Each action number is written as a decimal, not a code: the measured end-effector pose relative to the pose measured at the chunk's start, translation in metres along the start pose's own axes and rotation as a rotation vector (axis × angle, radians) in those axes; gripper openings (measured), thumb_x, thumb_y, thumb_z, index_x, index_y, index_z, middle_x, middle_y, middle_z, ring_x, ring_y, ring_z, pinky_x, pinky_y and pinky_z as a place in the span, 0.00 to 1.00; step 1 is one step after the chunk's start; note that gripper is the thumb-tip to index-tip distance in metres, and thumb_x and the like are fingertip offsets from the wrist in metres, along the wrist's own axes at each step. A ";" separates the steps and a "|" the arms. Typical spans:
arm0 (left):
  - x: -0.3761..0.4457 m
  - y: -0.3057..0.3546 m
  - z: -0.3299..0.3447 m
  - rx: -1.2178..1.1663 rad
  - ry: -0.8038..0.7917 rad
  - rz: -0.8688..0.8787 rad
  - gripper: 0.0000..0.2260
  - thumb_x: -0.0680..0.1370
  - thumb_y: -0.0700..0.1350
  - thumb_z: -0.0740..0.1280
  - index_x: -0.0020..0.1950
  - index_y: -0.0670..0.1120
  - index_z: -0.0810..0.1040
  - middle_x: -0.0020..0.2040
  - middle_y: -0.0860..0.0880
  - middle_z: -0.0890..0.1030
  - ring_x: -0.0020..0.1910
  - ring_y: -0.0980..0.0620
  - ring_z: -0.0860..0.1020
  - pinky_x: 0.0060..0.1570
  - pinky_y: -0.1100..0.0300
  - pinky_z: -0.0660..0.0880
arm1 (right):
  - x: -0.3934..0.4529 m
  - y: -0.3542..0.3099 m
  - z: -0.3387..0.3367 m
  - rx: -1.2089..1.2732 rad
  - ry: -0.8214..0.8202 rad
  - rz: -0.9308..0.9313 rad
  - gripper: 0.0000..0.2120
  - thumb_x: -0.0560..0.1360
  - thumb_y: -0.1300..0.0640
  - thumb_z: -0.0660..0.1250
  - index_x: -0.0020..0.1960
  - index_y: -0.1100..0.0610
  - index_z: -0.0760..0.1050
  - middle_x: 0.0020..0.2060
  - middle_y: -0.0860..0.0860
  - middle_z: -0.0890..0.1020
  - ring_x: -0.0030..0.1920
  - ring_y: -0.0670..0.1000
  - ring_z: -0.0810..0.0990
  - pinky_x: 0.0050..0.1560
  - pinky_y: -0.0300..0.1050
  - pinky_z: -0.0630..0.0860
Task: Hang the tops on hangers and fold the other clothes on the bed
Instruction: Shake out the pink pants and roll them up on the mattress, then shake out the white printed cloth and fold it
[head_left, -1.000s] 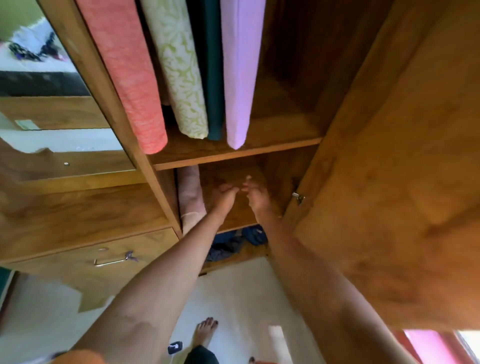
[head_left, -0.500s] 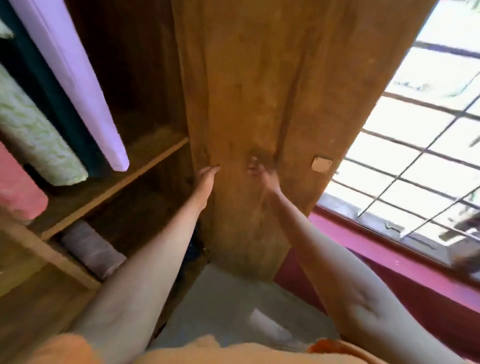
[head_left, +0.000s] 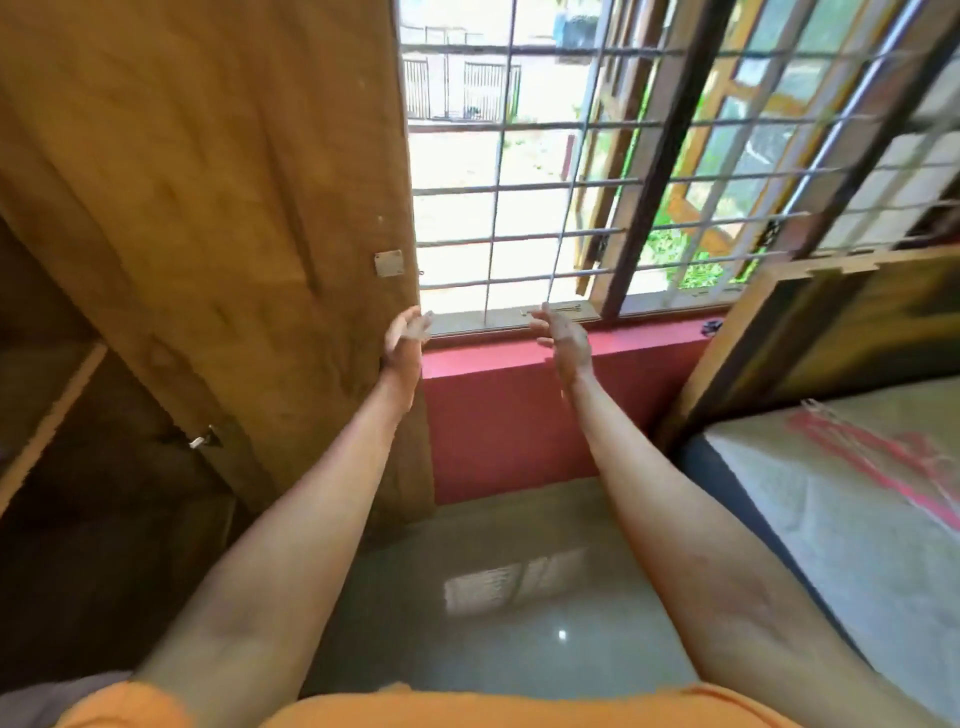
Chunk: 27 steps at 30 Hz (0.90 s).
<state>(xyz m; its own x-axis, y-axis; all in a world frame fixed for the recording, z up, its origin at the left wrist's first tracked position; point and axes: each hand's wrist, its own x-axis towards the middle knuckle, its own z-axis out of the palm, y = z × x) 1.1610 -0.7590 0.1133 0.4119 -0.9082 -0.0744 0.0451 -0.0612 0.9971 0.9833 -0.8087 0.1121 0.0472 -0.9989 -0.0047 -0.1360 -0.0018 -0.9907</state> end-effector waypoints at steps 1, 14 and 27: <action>-0.006 0.003 0.014 0.012 -0.054 0.010 0.27 0.75 0.54 0.61 0.71 0.44 0.66 0.70 0.46 0.69 0.68 0.47 0.69 0.62 0.56 0.64 | -0.006 0.002 -0.018 0.015 0.033 -0.002 0.31 0.69 0.37 0.55 0.61 0.55 0.75 0.59 0.53 0.79 0.58 0.53 0.76 0.55 0.49 0.70; -0.164 -0.016 0.255 0.035 -0.567 -0.005 0.19 0.80 0.45 0.60 0.70 0.42 0.67 0.68 0.44 0.71 0.66 0.44 0.70 0.58 0.57 0.64 | -0.152 0.030 -0.319 0.014 0.546 -0.008 0.22 0.77 0.42 0.56 0.60 0.56 0.75 0.56 0.52 0.79 0.53 0.48 0.74 0.45 0.37 0.69; -0.343 -0.029 0.475 0.062 -0.999 0.012 0.15 0.80 0.43 0.59 0.66 0.44 0.73 0.60 0.48 0.76 0.57 0.52 0.74 0.50 0.63 0.67 | -0.321 0.075 -0.532 0.019 1.034 0.097 0.21 0.76 0.45 0.59 0.58 0.59 0.77 0.47 0.51 0.79 0.38 0.38 0.73 0.38 0.32 0.66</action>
<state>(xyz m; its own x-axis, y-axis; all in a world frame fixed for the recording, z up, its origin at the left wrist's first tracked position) 0.5860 -0.6418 0.1170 -0.5427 -0.8387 -0.0456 -0.0133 -0.0457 0.9989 0.4317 -0.5139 0.1117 -0.8363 -0.5476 0.0257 -0.0777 0.0720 -0.9944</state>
